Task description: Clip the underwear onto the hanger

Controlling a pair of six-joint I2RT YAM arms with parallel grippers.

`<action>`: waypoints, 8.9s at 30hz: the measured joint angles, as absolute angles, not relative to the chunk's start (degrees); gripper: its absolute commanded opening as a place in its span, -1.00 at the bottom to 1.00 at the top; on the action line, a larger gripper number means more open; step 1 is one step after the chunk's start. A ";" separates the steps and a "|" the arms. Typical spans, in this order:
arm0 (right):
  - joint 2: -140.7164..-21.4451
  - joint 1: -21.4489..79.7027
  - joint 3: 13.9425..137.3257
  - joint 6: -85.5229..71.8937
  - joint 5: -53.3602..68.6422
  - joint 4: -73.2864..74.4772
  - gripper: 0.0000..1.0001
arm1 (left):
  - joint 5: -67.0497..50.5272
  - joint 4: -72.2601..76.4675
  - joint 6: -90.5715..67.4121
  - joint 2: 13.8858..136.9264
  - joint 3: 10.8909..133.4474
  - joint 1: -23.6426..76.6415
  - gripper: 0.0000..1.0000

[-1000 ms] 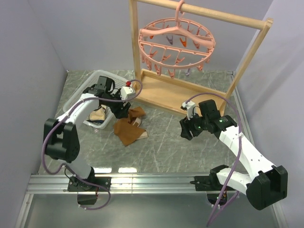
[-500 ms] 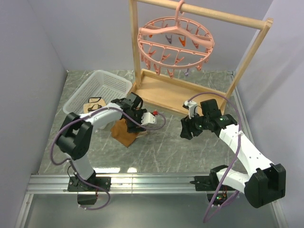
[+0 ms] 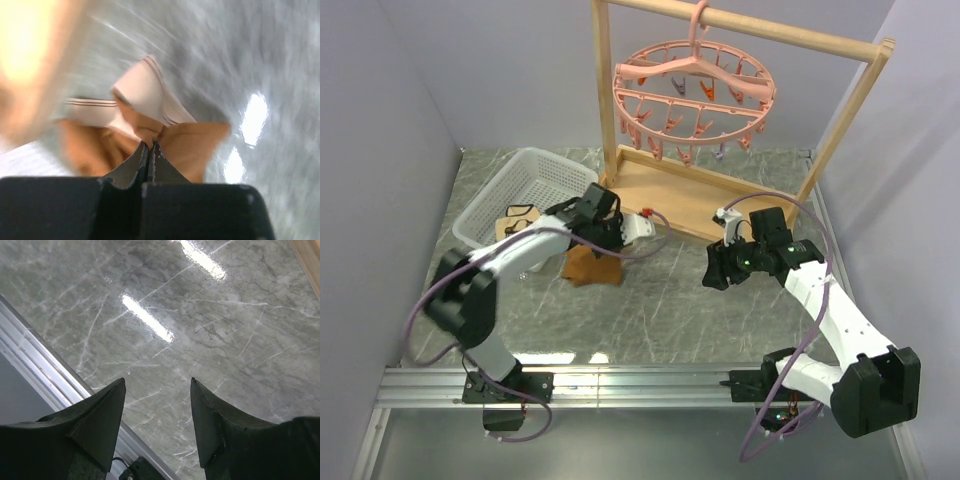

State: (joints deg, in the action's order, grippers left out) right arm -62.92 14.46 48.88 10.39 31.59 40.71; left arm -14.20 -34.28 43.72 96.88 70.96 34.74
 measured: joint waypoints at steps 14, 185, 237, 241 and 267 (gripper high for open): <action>-72.25 3.90 53.21 6.66 40.38 42.85 -0.07 | -1.26 -10.61 18.68 82.54 48.16 63.72 0.01; -65.95 42.41 52.03 42.09 19.70 36.82 0.70 | -31.66 -26.15 3.53 64.53 51.59 21.56 0.60; -51.68 26.65 62.46 -16.19 5.74 0.62 0.18 | -10.83 42.74 -5.28 91.88 68.03 37.74 -0.32; -52.38 27.62 62.46 -16.47 5.34 -0.89 0.00 | -11.22 42.94 -5.26 91.88 68.53 37.69 -0.63; -64.93 37.26 65.49 -23.59 -16.16 -2.92 -0.39 | -3.20 35.11 1.21 89.49 68.82 43.83 -0.99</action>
State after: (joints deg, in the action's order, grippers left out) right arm -64.93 37.26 65.49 -23.59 -16.16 -2.92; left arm -3.20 35.11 1.21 89.49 68.82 43.83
